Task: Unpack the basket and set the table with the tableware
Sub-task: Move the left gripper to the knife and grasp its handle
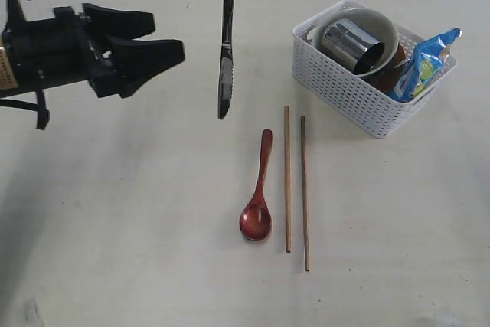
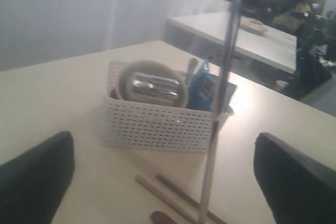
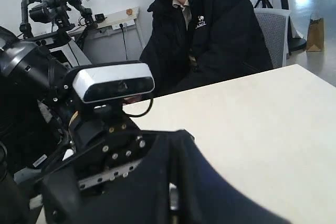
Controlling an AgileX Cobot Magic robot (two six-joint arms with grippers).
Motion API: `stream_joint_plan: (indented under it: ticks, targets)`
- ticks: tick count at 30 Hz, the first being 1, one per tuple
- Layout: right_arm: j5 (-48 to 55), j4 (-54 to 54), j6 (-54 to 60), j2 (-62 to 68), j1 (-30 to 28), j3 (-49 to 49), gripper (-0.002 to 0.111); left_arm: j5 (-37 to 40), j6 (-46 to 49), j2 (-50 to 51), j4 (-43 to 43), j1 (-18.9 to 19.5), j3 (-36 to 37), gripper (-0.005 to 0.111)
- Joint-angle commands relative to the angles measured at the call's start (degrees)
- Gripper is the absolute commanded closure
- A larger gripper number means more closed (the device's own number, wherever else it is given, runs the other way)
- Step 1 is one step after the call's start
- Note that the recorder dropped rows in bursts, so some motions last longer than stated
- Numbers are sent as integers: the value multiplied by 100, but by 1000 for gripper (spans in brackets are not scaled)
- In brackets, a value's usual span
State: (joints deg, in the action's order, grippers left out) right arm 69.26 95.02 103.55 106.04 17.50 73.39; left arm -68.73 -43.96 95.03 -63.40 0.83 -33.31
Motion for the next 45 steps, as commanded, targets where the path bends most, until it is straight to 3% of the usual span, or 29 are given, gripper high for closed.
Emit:
stream_joint_plan:
  ticks: [1, 11, 23, 29, 34, 40, 45]
  targets:
    - [70, 89, 69, -63, -2, -10, 109, -123, 27, 177, -199, -530, -432, 21]
    - [70, 25, 115, -63, 74, -10, 109, -123, 174, 429, 117, -1025, -719, 21]
    - [70, -294, 722, -63, 403, -10, 109, -123, 174, 430, 78, -1025, -719, 24]
    - [70, -294, 722, -63, 403, -10, 109, -123, 162, 430, 78, -1025, -719, 58]
    - [70, -281, 716, -63, 403, -10, 109, -123, 162, 430, 78, -1025, -719, 74]
    - [70, -254, 716, -63, 403, -10, 109, -123, 114, 430, 78, -1025, -719, 106]
    - [70, -226, 716, -63, 403, -10, 109, -123, 114, 430, 51, -1025, -719, 107]
